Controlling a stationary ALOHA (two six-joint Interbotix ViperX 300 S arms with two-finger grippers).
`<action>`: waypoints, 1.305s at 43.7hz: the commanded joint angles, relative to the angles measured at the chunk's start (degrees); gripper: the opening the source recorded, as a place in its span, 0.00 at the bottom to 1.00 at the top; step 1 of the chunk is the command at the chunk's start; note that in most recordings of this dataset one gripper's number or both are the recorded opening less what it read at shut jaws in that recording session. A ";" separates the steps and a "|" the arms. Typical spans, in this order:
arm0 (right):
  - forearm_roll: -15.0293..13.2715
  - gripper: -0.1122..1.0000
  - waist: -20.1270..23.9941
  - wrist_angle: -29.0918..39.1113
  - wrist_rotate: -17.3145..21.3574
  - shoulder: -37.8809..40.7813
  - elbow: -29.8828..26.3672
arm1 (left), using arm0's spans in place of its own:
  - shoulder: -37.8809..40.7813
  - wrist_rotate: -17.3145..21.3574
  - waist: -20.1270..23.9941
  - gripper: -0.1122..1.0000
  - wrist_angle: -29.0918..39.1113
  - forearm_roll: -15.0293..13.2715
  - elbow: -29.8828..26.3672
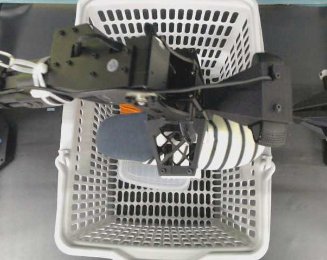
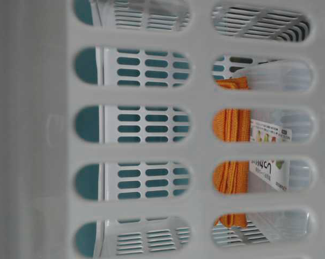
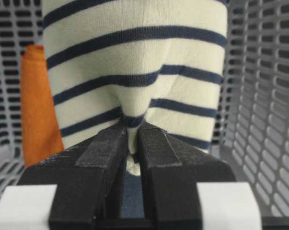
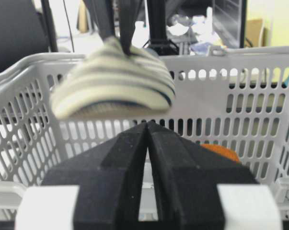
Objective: Pick up the slipper from the shopping basket with the left arm.
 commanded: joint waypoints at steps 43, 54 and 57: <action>0.26 0.10 0.09 -0.26 0.00 0.26 -0.44 | -3.69 0.00 -0.09 0.16 -1.23 0.26 4.57; 0.26 0.10 0.09 -0.26 0.00 0.26 -0.44 | -3.60 0.00 -0.18 0.16 -1.14 0.26 4.57; 0.26 0.10 0.09 -0.26 0.00 0.26 -0.44 | -3.60 0.00 -0.18 0.16 -1.05 0.26 4.57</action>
